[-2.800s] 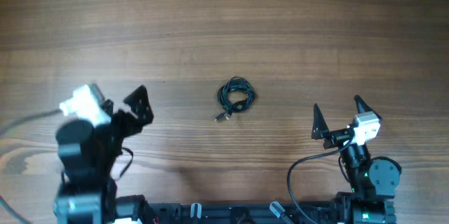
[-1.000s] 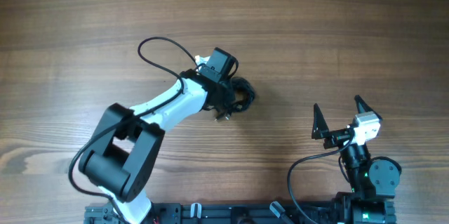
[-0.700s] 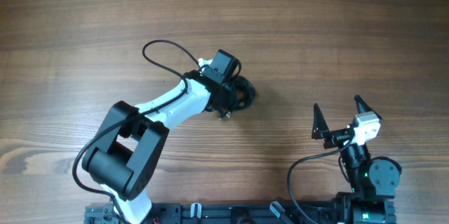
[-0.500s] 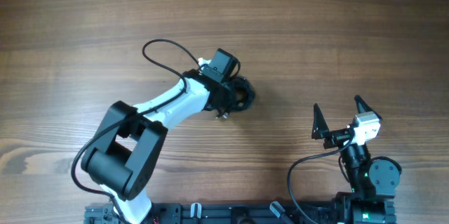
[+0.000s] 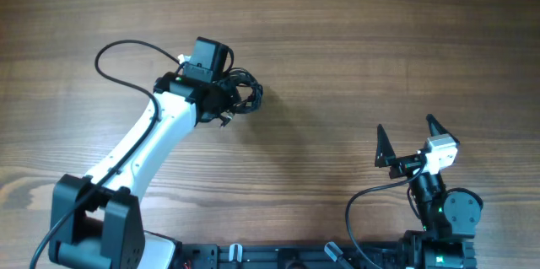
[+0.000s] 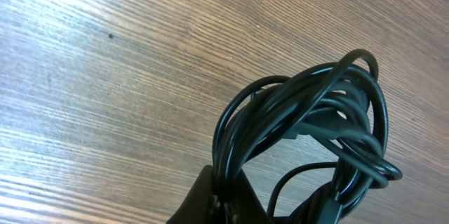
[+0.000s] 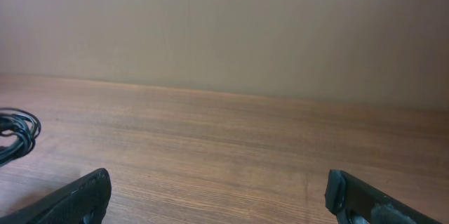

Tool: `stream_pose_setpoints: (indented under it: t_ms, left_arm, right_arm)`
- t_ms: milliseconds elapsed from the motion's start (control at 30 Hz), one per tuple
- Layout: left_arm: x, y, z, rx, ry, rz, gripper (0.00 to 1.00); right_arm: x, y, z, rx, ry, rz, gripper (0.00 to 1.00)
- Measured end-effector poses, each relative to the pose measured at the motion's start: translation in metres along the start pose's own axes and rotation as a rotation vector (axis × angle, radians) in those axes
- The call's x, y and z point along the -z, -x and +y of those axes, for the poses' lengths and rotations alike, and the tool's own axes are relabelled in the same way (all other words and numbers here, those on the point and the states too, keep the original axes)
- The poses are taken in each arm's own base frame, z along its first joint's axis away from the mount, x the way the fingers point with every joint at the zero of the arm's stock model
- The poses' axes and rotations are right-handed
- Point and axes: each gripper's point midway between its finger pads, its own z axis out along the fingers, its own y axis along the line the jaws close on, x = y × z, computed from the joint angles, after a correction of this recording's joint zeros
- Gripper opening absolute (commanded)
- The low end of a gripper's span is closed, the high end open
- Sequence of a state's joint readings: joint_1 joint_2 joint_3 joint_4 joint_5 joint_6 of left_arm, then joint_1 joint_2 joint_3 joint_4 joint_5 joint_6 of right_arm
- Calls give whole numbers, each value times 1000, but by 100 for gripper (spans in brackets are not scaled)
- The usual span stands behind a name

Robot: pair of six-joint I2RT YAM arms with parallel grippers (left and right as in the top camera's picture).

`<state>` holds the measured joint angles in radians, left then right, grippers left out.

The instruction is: Untangle cables

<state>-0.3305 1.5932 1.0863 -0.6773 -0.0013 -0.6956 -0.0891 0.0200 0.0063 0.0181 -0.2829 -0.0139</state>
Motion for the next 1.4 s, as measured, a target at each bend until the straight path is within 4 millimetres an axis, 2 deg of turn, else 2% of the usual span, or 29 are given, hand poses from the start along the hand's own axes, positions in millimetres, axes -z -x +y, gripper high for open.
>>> stream_pose_setpoints:
  t_ms: [167,200,267,300,333,367,400,567,633,700,767,900,1100,1200,1400]
  left_arm:
    - [0,-12,2,180,10,49,6]
    - [0,-15,3,222,19,58,22]
    - [1,-21,5,288,38,74,43]
    - [1,-23,4,312,42,79,60]
    - [1,-24,4,340,42,82,81]
    - [1,-28,1,346,42,85,95]
    - [1,-29,0,351,42,86,100]
    - [1,-32,-3,306,51,71,99]
    - [1,-31,-2,271,53,66,79]
    - [1,-31,-1,219,57,62,65]
    - [1,-30,-1,180,58,58,59]
    - [-8,-28,-3,136,52,56,58]
    - [-45,-50,17,114,139,145,58]
    - [-55,-50,19,120,147,148,59]
    - [-69,-41,23,125,146,129,52]
  right_arm:
    - [0,1,3,-43,19,-3,100]
    - [0,1,5,-92,32,-4,100]
    - [0,1,10,-244,59,2,100]
    - [1,1,13,-332,77,7,100]
    - [1,2,18,-470,107,18,100]
    - [1,1,22,-586,129,32,100]
    - [2,1,25,-656,140,43,100]
    - [1,-5,29,-929,148,100,100]
    - [0,-7,28,-973,142,113,100]
    - [-1,-9,28,-1008,136,123,100]
    - [-1,-11,28,-1029,132,130,100]
    - [-2,-14,28,-1047,125,142,100]
    - [-2,-15,29,-1065,125,150,100]
    - [-1,-15,33,-1032,148,162,100]
    - [-2,-27,41,-983,176,229,100]
